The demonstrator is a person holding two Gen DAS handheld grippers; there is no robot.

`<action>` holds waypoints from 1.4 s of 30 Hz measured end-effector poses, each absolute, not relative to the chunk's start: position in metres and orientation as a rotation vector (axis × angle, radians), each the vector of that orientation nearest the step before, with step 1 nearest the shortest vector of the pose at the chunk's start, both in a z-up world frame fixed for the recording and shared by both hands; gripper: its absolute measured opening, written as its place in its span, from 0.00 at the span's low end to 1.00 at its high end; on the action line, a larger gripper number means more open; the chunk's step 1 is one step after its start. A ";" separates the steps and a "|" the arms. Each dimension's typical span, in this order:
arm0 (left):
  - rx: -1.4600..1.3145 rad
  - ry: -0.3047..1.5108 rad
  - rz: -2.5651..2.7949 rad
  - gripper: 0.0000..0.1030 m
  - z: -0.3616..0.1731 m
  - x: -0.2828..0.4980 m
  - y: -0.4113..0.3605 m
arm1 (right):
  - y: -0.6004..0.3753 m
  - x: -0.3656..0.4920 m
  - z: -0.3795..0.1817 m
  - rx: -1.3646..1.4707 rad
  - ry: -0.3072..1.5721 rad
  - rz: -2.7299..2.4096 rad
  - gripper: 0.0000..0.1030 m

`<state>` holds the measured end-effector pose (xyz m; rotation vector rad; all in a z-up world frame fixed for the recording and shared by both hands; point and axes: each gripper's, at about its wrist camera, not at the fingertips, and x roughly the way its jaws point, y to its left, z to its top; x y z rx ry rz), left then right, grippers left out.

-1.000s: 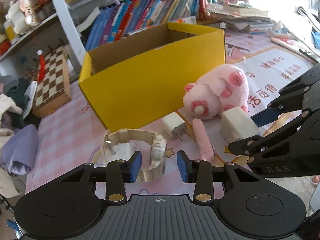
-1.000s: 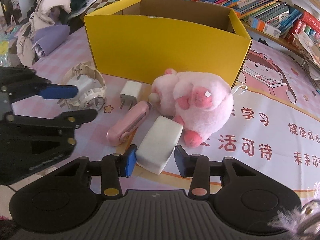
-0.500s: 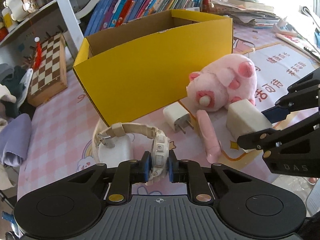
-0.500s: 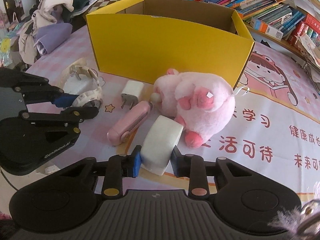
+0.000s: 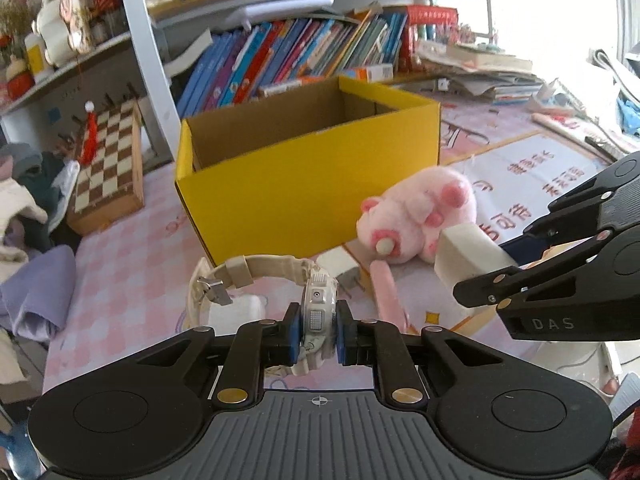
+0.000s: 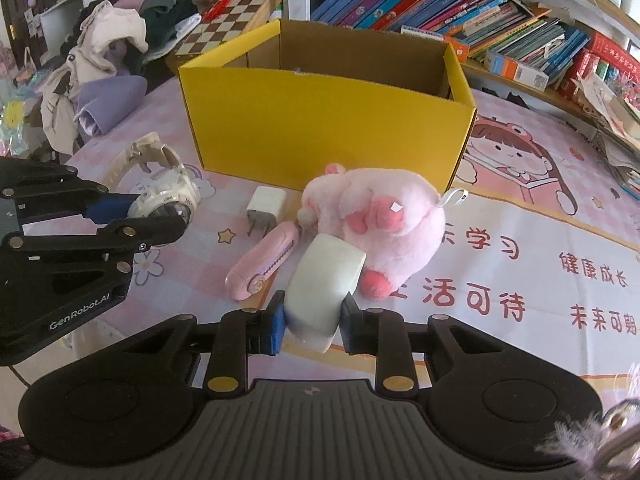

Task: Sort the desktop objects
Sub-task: 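Lift the watch and charger and carry both toward the yellow box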

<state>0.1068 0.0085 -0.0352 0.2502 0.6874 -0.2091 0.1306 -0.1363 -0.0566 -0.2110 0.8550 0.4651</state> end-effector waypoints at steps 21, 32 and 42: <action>0.215 0.564 -0.185 0.15 -0.005 0.090 0.017 | -0.136 0.119 -0.027 -0.183 0.772 0.474 0.24; 0.216 0.489 -0.166 0.15 0.012 0.096 0.018 | -0.131 0.133 -0.009 -0.181 0.710 0.499 0.24; 0.239 0.423 -0.145 0.15 0.029 0.119 0.012 | -0.136 0.161 0.011 -0.173 0.629 0.516 0.24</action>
